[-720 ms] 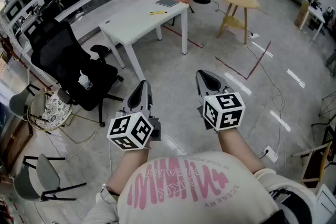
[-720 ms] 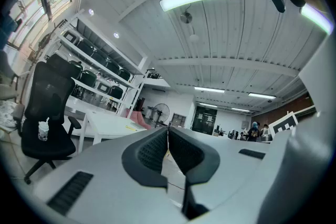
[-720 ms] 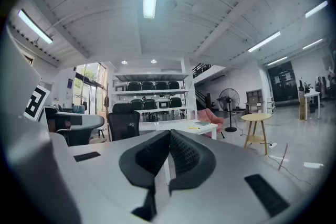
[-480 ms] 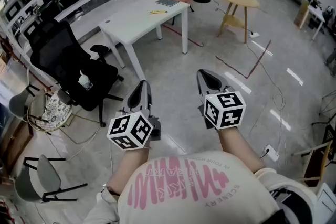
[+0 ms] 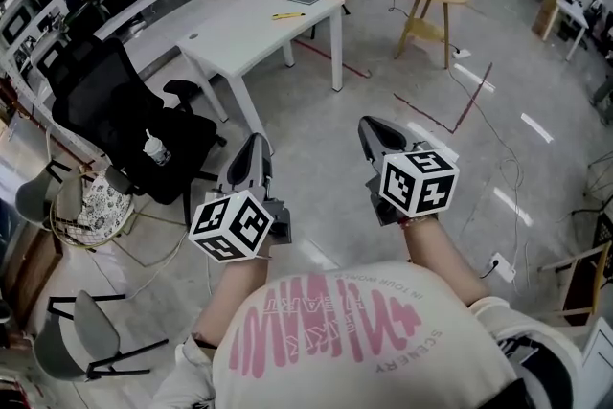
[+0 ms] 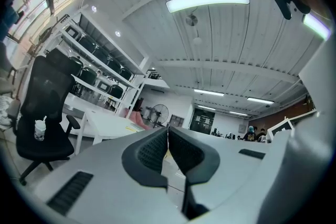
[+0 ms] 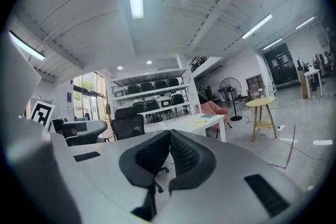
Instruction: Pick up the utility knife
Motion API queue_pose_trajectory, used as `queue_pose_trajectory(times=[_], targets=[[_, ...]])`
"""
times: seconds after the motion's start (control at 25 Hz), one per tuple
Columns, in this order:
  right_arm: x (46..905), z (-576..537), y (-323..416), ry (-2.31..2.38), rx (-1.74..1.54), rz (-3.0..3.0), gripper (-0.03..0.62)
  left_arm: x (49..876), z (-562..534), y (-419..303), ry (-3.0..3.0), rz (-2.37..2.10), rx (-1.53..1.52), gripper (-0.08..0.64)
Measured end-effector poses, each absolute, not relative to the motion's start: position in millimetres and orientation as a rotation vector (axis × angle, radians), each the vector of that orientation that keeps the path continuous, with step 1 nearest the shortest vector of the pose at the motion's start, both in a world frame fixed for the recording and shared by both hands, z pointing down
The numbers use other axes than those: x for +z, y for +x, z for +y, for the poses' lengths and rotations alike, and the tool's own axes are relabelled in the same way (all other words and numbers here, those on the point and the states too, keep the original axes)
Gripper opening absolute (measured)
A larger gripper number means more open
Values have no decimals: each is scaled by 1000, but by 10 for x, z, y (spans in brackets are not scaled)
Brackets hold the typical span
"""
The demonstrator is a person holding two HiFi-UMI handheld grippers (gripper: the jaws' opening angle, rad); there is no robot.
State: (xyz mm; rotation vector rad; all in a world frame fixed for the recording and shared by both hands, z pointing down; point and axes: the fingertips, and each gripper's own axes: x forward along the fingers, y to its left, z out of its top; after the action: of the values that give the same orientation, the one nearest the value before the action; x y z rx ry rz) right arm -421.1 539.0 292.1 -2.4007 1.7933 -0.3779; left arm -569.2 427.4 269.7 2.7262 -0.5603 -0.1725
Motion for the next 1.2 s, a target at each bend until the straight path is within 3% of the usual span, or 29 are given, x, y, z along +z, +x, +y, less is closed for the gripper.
queue_pose_trajectory(times=[0.56,1.2], targets=[[3325,4946,-4050,-2445,-465,1779,14,3139,3725,-5548,2704,-498,-59,25],[3185,3621,-2168,-2372,-467,1821,14,2852,2531,-3865,2672,-527,-164,25]])
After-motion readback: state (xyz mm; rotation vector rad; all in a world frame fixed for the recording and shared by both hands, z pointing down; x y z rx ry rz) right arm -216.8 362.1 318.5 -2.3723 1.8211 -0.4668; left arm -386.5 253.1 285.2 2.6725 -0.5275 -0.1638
